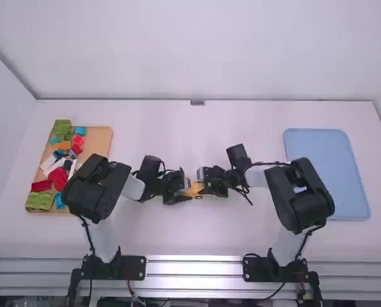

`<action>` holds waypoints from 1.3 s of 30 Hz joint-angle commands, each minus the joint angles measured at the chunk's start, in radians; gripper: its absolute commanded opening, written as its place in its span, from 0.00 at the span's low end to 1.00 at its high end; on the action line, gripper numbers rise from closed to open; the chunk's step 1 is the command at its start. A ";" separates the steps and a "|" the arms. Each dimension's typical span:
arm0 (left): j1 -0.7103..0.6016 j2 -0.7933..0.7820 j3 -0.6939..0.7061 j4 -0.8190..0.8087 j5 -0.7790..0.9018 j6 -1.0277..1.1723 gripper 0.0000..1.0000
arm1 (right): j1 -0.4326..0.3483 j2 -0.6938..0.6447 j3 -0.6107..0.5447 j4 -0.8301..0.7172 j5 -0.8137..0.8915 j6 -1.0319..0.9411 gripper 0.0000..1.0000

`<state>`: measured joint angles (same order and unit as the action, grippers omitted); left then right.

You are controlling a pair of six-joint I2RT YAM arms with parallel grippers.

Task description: Assemble lego blocks to make yellow taxi

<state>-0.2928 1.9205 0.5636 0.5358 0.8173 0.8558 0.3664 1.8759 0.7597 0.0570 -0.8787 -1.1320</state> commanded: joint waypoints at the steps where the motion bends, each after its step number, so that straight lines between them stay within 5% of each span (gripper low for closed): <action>1: -0.008 0.012 0.001 -0.007 0.004 -0.003 0.61 | 0.001 0.008 -0.023 0.029 0.004 0.066 0.19; 17: -0.008 0.012 0.001 -0.008 0.005 -0.003 0.63 | 0.001 0.008 -0.021 0.036 -0.014 0.071 0.24; 25: -0.008 0.012 0.001 -0.007 0.005 -0.003 0.63 | 0.001 0.008 -0.021 0.037 -0.010 0.070 0.53; 39: -0.008 0.012 0.001 -0.016 0.005 -0.003 0.64 | -0.006 -0.038 -0.002 0.044 -0.109 0.056 0.58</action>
<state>-0.2928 1.9205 0.5636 0.5316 0.8181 0.8562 0.3645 1.8721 0.7467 0.1047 -0.9276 -1.0634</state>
